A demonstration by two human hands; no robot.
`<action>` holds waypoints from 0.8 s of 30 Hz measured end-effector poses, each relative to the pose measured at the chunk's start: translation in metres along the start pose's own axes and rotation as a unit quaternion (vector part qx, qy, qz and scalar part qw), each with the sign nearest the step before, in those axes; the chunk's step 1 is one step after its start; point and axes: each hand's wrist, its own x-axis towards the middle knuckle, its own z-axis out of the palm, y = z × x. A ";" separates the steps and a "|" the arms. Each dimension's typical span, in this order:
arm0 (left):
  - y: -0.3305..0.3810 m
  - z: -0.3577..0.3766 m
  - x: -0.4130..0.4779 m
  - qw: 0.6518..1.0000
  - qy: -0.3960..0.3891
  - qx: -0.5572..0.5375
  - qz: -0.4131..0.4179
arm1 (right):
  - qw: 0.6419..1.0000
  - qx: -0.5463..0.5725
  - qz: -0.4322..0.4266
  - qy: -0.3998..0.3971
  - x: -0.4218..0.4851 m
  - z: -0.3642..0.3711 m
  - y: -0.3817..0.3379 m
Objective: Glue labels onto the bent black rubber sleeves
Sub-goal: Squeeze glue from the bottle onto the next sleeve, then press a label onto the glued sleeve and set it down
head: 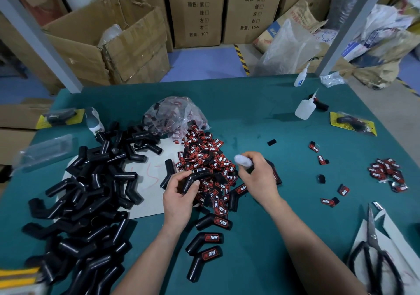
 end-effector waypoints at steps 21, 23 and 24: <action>0.002 0.000 -0.003 0.996 0.041 -0.082 -0.007 | 0.968 -0.091 -0.217 -0.084 -0.017 0.041 -0.045; 0.000 0.000 -0.002 0.996 0.041 -0.075 -0.010 | 0.965 -0.132 -0.189 -0.124 -0.006 0.048 -0.049; 0.000 -0.001 -0.002 0.996 0.044 -0.073 -0.008 | 0.963 -0.146 -0.182 -0.137 -0.003 0.051 -0.049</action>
